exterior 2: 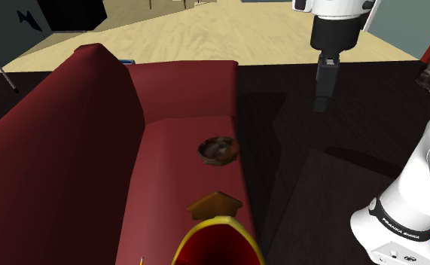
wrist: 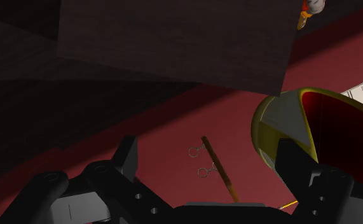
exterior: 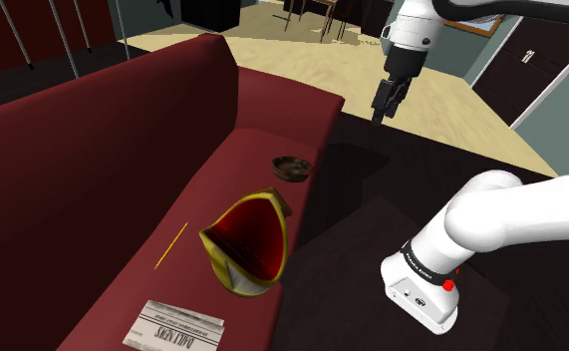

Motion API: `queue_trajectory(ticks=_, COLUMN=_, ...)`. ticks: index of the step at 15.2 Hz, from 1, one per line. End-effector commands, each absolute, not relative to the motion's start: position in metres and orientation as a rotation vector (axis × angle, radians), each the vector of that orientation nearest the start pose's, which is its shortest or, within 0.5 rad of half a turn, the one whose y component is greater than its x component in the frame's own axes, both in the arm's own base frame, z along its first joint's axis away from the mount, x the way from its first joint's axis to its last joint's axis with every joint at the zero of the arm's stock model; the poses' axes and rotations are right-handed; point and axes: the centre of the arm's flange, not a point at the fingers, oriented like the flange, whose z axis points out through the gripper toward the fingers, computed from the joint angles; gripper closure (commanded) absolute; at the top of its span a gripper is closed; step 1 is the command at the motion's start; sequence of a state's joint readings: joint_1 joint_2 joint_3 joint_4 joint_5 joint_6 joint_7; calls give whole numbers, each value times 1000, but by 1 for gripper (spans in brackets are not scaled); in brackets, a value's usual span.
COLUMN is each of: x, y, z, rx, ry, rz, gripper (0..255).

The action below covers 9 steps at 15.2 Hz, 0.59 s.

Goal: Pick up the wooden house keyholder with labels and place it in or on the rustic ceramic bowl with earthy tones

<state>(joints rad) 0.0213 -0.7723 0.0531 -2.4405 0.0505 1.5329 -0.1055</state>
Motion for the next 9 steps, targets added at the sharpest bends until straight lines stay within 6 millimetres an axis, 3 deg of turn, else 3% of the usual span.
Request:
queue_trajectory(ticks=1, x=300, y=31, z=543, rx=-3108, ry=-251, rz=212, gripper=0)
queue_trajectory(ticks=9, x=373, y=77, z=465, rx=-3130, ry=-465, rz=317, gripper=0)
